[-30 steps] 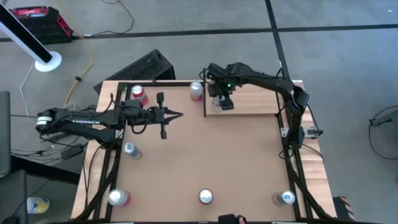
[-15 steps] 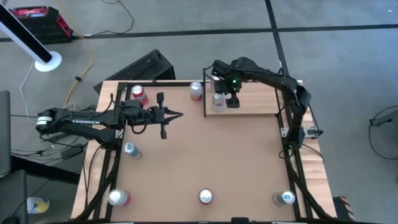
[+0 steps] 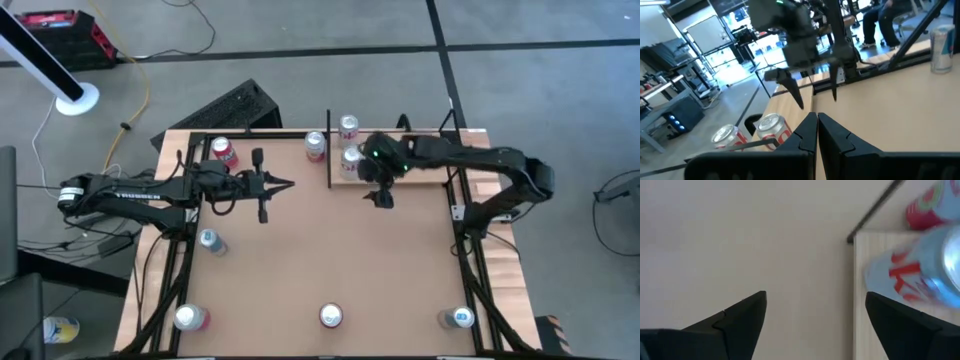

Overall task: Place canned beverage on shelf
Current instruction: Put the red-silver soda can on the shelf

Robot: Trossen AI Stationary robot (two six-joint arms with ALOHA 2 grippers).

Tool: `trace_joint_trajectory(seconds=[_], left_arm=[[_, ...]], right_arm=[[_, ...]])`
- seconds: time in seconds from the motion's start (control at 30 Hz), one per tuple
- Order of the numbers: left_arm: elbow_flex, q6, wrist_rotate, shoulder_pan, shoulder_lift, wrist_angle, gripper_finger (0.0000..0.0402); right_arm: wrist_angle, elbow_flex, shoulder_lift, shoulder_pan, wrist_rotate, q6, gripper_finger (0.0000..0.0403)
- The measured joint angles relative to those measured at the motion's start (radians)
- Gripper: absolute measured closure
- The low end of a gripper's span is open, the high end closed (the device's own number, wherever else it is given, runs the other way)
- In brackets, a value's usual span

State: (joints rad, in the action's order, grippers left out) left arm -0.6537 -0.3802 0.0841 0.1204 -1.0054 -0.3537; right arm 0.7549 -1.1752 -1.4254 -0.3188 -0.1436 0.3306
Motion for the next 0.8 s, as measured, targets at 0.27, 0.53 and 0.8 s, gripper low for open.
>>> trace_joint_trajectory(seconds=[0.27,0.53,0.8], left_arm=[[0.000,0.018,-0.018,0.000,0.000,-0.041,0.0402],[0.000,0.008,-0.018,0.000,-0.001,-0.034,0.0402],[0.000,0.009,-0.018,0.000,-0.001,-0.026,0.0402]], right_arm=[[-0.256,0.153,0.029,0.052,0.032,0.003,0.0122],[-0.314,0.158,-0.032,-0.015,0.089,0.041,0.0270],[-0.359,0.159,-0.085,-0.085,0.096,0.067,0.0383]])
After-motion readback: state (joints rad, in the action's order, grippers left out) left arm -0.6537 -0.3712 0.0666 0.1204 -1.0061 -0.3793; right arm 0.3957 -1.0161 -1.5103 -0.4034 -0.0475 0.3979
